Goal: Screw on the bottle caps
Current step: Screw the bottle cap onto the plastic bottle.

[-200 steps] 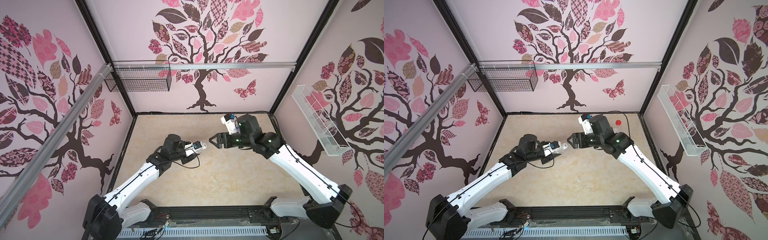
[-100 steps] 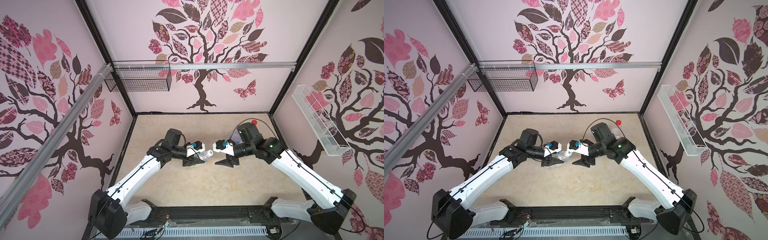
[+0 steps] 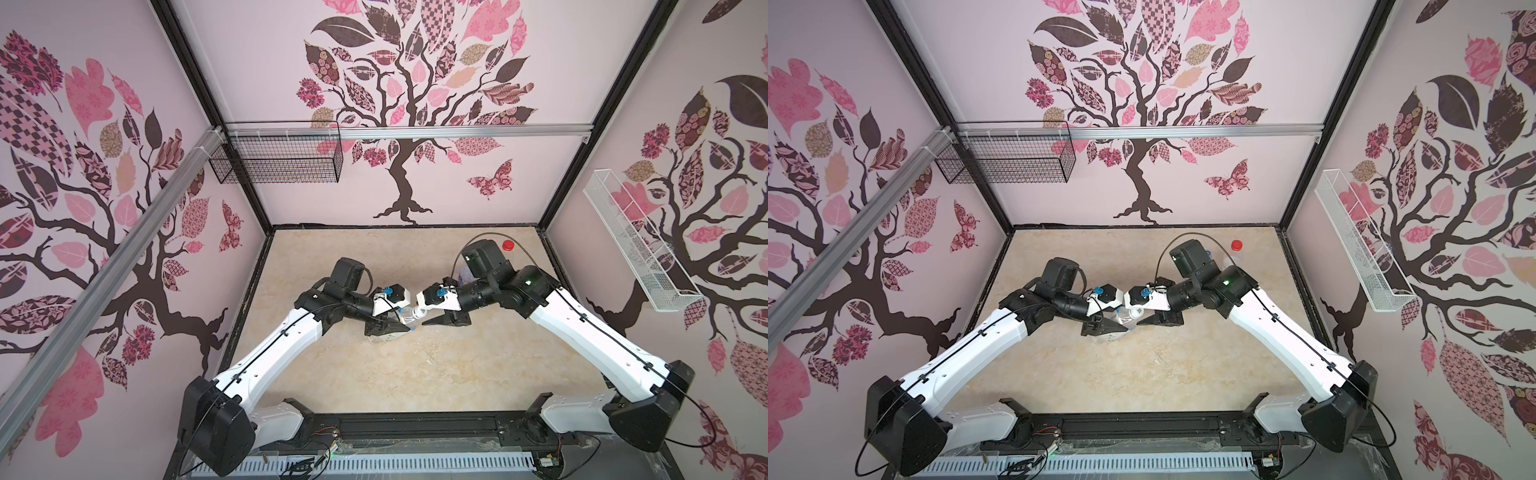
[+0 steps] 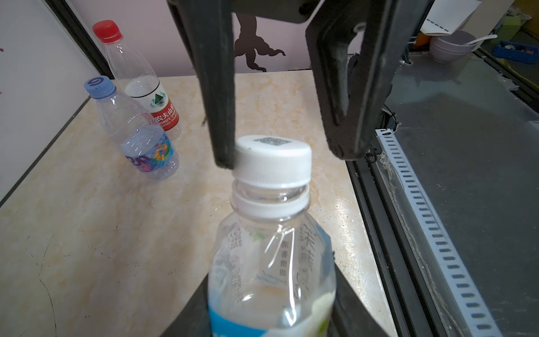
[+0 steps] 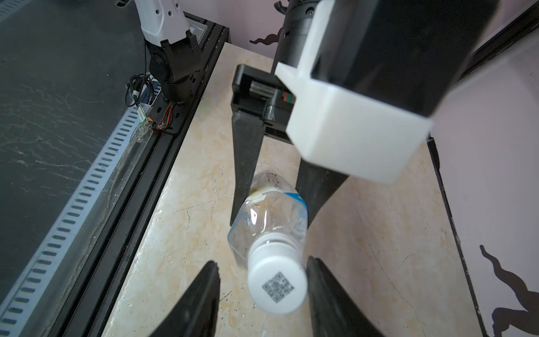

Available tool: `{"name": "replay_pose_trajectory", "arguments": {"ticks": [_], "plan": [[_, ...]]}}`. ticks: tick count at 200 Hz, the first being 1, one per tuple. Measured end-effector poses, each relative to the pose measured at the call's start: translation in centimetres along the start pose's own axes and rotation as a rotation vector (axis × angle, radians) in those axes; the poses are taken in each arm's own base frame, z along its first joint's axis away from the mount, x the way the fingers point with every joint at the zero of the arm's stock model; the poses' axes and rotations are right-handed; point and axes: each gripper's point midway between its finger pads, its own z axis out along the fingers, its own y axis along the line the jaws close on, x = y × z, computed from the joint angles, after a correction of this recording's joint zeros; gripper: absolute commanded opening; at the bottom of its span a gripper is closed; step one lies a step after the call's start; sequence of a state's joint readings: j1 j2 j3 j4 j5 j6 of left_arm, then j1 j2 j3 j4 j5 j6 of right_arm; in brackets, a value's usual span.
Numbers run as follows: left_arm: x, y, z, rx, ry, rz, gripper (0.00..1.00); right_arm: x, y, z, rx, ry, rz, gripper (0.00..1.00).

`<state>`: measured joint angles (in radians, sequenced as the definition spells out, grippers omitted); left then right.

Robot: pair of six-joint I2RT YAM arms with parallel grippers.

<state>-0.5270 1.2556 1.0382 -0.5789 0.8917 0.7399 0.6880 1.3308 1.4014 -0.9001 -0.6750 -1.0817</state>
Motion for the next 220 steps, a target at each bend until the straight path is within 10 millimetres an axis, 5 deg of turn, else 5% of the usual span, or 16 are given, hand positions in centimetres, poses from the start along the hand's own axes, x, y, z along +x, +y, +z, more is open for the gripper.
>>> {"name": "replay_pose_trajectory", "arguments": {"ticks": [94,149,220], "plan": [[0.7,-0.4,0.2,0.0,0.047,-0.016,0.31,0.6,-0.1,0.7,-0.023,0.032,0.051,0.0],[1.5,1.4,-0.3,-0.236,0.148,0.075,0.3,1.9,-2.1,1.7,0.051,0.118,0.425,0.0],[1.9,4.4,-1.4,-0.483,0.18,0.193,0.3,2.7,-5.4,2.1,0.267,0.14,1.163,0.0]]}}
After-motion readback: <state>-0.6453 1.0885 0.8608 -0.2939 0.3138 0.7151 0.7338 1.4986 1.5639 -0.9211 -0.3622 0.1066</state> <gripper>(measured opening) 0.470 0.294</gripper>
